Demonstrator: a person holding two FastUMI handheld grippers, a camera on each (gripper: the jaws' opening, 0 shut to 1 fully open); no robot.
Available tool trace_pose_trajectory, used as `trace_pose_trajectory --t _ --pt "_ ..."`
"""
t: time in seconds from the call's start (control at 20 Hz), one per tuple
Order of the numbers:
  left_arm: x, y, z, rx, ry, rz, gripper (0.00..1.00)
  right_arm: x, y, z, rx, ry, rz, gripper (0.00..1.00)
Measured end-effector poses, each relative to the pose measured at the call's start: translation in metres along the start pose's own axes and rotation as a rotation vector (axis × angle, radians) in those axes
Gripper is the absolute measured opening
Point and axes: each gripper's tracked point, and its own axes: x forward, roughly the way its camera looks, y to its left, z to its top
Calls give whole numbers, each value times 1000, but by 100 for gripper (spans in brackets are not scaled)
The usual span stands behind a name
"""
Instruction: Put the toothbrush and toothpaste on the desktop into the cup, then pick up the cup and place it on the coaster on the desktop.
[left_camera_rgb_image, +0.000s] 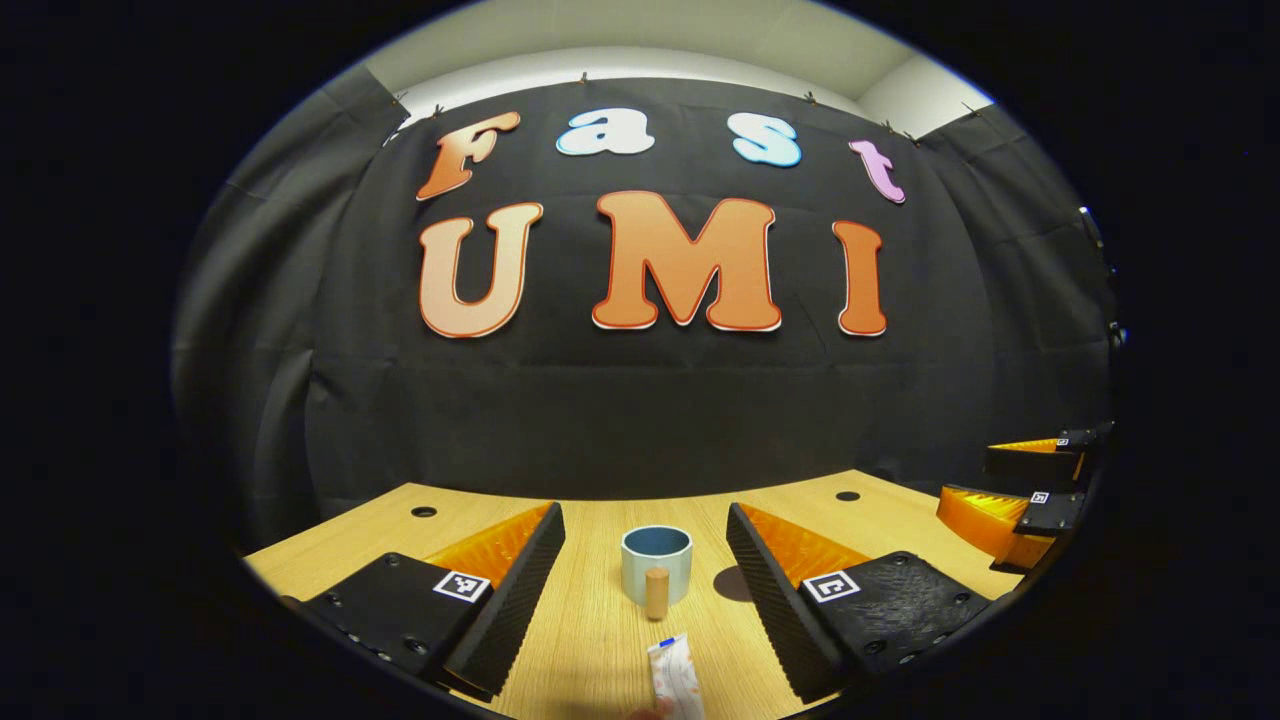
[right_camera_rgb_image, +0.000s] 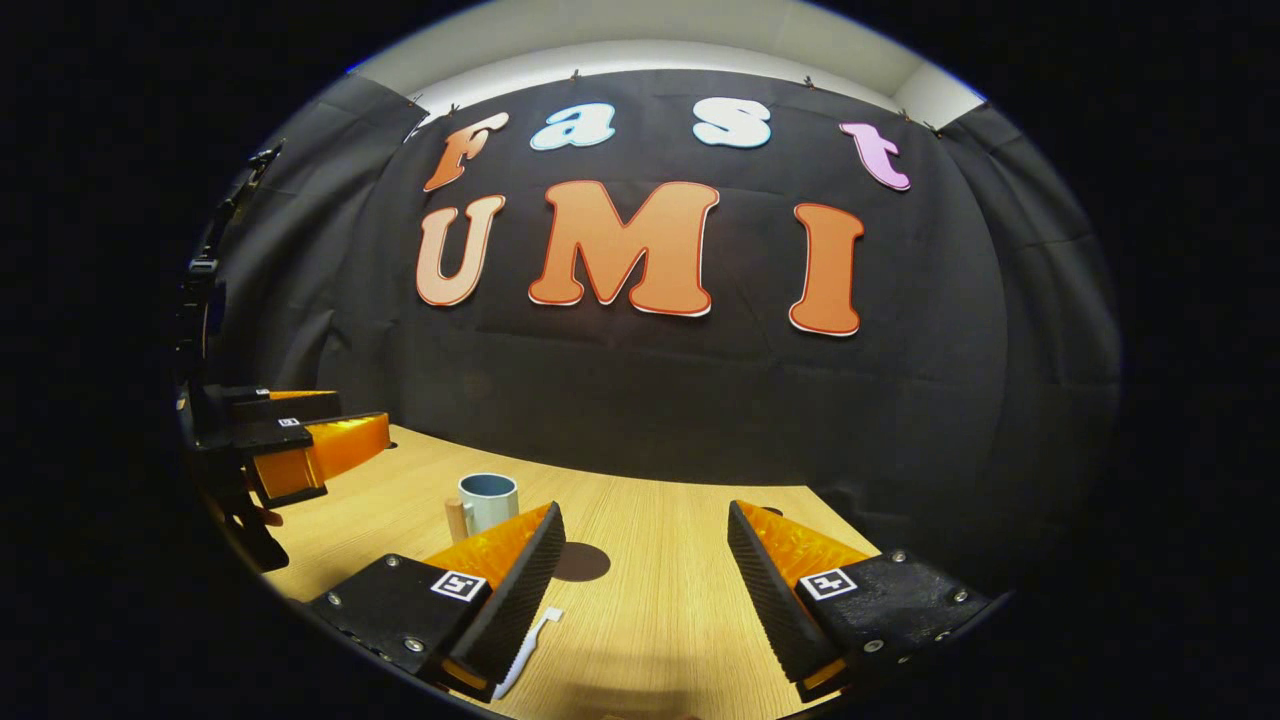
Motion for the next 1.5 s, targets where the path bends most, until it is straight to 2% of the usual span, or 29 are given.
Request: trace_pose_trajectory --t 0.45,0.75,0.85,1.0,1.3,1.35,1.4,1.5 --pt "10 4 -59 15 253 11 98 12 26 -36 67 181 64 98" --pt "17 -2 -111 14 436 -36 98 21 46 -80 83 352 116 96" --pt "20 1 -128 27 503 -30 98 22 52 -100 82 425 148 93" --pt "21 -2 -143 21 593 -51 98 21 58 -118 134 546 185 84" --pt "16 -7 -160 69 734 -89 97 17 65 -148 225 778 219 76" --pt "13 -7 -161 82 754 -89 100 14 66 -151 227 806 224 75" --pt "13 -8 -161 87 767 -95 94 13 68 -153 226 826 234 73" --pt "10 -9 -166 90 813 -108 94 9 71 -152 210 859 253 69"
